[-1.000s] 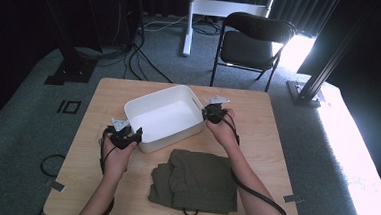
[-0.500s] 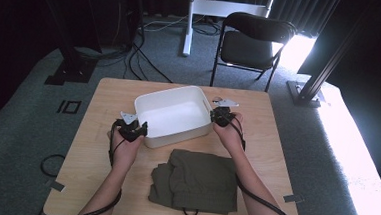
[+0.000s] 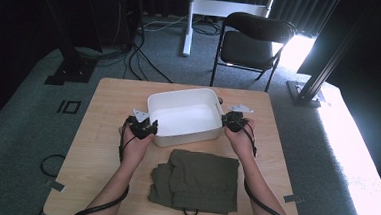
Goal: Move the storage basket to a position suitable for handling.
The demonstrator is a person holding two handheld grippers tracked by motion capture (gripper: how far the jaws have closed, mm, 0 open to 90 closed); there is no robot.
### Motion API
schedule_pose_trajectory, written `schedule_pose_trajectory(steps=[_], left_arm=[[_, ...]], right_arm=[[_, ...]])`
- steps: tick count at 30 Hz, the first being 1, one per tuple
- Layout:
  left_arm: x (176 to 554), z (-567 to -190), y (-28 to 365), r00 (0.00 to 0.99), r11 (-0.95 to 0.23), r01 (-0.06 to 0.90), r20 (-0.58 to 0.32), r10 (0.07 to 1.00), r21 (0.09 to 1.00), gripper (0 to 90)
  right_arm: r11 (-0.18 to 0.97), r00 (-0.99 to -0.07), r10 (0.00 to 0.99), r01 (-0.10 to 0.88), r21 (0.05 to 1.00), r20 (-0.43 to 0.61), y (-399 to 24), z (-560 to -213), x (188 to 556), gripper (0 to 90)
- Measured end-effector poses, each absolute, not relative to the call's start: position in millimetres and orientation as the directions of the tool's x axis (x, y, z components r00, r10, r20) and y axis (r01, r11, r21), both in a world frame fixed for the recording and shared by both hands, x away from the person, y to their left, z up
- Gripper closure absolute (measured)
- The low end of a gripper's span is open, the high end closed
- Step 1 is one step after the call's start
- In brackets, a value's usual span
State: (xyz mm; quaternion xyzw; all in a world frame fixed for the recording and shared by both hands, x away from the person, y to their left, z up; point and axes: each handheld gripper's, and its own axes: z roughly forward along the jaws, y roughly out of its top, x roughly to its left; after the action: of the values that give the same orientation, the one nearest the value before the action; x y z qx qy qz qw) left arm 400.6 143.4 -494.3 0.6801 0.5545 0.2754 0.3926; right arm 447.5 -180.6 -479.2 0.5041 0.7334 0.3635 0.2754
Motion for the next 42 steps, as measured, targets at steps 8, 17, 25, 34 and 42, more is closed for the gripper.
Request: schedule_pose_trajectory(steps=[8,17,25,34,42], left_arm=[[407,-494,131,0.269,-0.113,0.537,-0.043,0.962,0.836,66.6],[418,-494,114,0.298,-0.115,0.542,-0.063,0.952,0.832,68.3],[428,-492,90,0.330,-0.139,0.541,-0.057,0.942,0.829,69.7],[440,-493,65,0.369,-0.172,0.530,-0.044,0.929,0.830,70.9],[450,-493,51,0.379,-0.189,0.528,-0.030,0.925,0.828,71.7]], right_arm=[[0.185,-0.305,0.952,0.545,0.818,-0.012,-195,-481,440,83.4],[0.138,-0.256,0.967,0.548,0.825,0.008,-218,-482,427,83.2],[0.092,-0.212,0.977,0.558,0.825,0.035,-240,-482,419,83.2],[0.046,-0.160,0.986,0.568,0.822,0.055,-263,-482,409,83.6],[0.020,-0.139,0.988,0.572,0.820,0.072,-280,-481,407,84.3]])
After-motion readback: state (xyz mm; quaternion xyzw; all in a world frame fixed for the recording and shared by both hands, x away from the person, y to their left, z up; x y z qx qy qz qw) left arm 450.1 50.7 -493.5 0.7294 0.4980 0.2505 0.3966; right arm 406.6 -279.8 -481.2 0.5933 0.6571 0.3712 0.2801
